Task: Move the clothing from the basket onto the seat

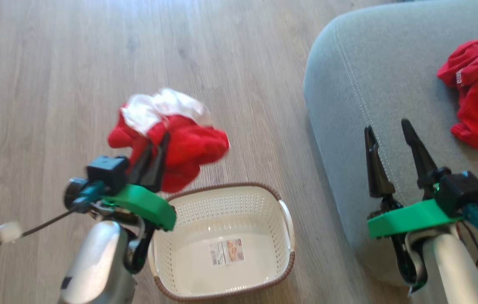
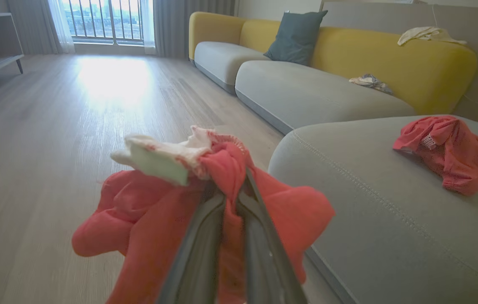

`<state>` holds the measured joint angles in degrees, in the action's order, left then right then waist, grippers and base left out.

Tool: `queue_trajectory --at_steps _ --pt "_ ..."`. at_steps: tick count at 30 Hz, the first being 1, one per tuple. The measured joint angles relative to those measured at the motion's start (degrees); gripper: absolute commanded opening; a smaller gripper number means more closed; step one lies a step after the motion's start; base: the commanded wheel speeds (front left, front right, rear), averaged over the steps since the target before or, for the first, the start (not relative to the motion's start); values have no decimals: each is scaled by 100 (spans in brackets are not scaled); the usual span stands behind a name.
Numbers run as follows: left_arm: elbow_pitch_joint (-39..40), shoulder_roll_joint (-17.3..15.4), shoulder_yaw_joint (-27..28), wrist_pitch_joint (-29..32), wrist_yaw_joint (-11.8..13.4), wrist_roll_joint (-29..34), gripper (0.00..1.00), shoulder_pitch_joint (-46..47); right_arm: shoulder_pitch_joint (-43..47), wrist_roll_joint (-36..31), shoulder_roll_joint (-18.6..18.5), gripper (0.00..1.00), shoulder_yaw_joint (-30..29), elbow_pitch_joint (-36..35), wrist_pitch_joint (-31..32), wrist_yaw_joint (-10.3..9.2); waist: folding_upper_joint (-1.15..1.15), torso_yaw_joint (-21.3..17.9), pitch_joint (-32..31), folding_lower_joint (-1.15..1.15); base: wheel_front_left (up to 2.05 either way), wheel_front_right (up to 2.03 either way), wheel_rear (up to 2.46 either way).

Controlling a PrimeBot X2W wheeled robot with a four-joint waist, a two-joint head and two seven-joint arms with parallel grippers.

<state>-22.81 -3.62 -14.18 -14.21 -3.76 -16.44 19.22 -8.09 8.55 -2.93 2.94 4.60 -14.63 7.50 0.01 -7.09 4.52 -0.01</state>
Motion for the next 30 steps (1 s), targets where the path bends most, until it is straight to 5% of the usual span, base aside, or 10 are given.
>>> queue_trajectory --at_steps 8,16,30 --pt "1724 110 703 -7 -9 40 0 -409 244 -51 0 100 2 33 0 0 0 57 -252 0 0 0 0" --pt "3105 124 623 -24 196 -181 0 -419 383 -48 0 100 49 1 0 0 0 106 -244 0 0 0 0" --pt "3169 120 -283 -24 133 -181 0 -421 424 -40 1 100 38 -52 0 0 0 107 -129 0 0 0 0"
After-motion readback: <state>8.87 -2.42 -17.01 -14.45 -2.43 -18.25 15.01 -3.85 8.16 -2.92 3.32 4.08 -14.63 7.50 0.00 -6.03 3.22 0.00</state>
